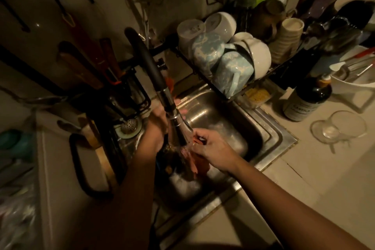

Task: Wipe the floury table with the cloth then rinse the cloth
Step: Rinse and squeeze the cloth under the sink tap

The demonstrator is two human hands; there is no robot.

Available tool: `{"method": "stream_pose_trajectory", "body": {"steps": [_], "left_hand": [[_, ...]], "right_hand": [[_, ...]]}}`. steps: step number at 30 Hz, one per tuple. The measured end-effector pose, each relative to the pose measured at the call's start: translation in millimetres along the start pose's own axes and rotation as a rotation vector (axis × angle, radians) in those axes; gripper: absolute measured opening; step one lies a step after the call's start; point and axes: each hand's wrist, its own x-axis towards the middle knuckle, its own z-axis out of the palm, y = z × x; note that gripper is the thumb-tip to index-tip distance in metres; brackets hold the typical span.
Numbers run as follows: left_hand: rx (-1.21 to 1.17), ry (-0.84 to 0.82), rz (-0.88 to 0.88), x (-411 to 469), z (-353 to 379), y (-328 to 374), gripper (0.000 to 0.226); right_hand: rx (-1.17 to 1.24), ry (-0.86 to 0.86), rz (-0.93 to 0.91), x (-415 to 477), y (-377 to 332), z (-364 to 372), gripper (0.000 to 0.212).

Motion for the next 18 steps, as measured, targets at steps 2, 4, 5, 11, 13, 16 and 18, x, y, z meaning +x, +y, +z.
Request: {"method": "stream_pose_trajectory", "body": {"steps": [2,4,5,11,13,16,18], "left_hand": [[0.072,0.031,-0.187,-20.9,-17.5,-49.2,0.043],[0.103,0.066,-0.364,-46.0,-20.9,-73.6,0.056],[0.113,0.035,-0.394,-56.8,-17.8,-79.1,0.053],[-0.037,-0.009,-0.18,-98.8,-13.6,-91.7,0.029],[-0.068,0.027,-0.091,-100.2,-12.0,-89.7,0.024],[-0.214,0.037,-0.034,-103.7,-12.3,-84.6,0.031],[-0.329,0.021,-0.029,-105.7,-10.9,-81.2,0.032]], "right_hand": [[-0.033,0.007,0.013,-1.9,10.3,1.4,0.005],[-0.013,0.012,0.029,-3.2,14.4,4.5,0.022],[0.019,0.015,0.038,-3.9,15.1,6.6,0.03],[-0.001,0.001,0.079,-12.0,23.3,11.6,0.026],[0.056,0.071,0.116,-14.3,30.1,7.1,0.026],[0.145,0.181,0.218,-19.2,37.9,-0.6,0.022],[0.177,0.194,0.321,-23.6,39.6,-2.7,0.021]]}}
